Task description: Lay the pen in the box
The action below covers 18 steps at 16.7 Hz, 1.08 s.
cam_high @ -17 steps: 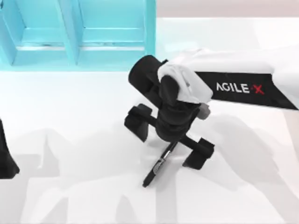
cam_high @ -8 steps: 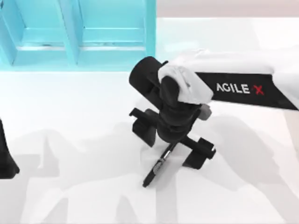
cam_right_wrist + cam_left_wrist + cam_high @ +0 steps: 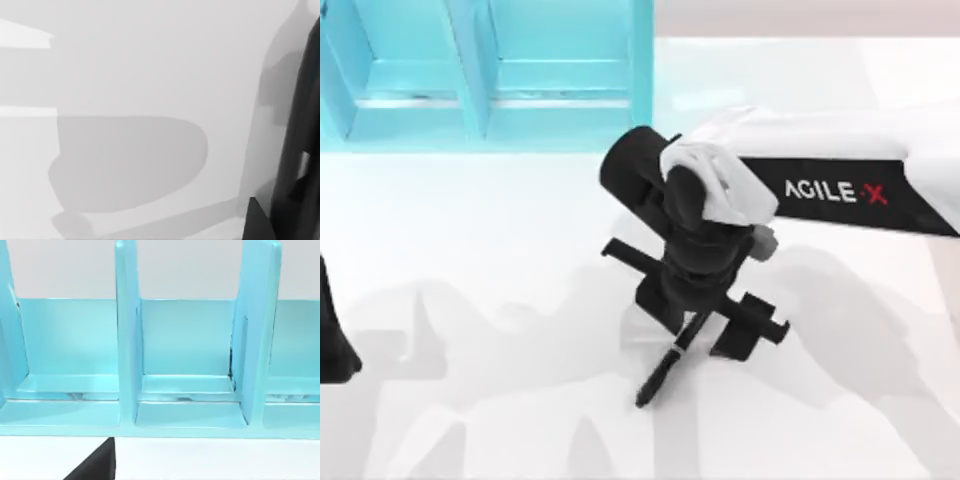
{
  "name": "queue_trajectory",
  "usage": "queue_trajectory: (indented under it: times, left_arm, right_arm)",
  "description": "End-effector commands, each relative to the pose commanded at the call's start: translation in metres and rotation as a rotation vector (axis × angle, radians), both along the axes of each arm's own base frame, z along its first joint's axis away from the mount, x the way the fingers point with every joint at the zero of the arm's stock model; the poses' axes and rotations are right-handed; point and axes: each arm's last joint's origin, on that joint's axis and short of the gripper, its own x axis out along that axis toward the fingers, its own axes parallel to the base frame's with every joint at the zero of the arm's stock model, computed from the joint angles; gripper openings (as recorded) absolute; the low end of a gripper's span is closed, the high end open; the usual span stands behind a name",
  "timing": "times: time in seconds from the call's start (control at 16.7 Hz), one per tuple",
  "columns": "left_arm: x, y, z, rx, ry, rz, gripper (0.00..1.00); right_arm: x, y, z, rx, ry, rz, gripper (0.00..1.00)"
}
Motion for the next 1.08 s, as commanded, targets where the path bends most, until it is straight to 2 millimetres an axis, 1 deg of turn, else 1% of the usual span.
queue_trajectory:
  times: [0.36, 0.42, 0.48, 0.6, 0.72, 0.9, 1.08]
  left_arm:
    - [0.0, 0.0, 0.0, 0.0, 0.0, 0.0, 1.0]
    - [0.0, 0.0, 0.0, 0.0, 0.0, 0.0, 1.0]
    - [0.0, 0.0, 0.0, 0.0, 0.0, 0.0, 1.0]
    - [0.0, 0.0, 0.0, 0.0, 0.0, 0.0, 1.0]
    - [0.0, 0.0, 0.0, 0.0, 0.0, 0.0, 1.0]
    - [0.0, 0.0, 0.0, 0.0, 0.0, 0.0, 1.0]
    - [0.0, 0.0, 0.0, 0.0, 0.0, 0.0, 1.0]
  right_arm:
    - [0.0, 0.0, 0.0, 0.0, 0.0, 0.0, 0.0]
    - [-0.005, -0.008, 0.03, -0.023, -0.004, 0.031, 0.0]
    - [-0.004, -0.008, 0.031, -0.021, -0.006, 0.031, 0.0]
    - [-0.003, -0.005, 0.044, -0.012, -0.016, 0.03, 0.0]
    - [0.0, -0.003, 0.066, -0.009, -0.019, 0.03, 0.0]
    - [-0.003, -0.006, 0.092, -0.048, 0.024, 0.029, 0.0]
    - [-0.004, -0.008, 0.126, -0.027, 0.001, 0.03, 0.0]
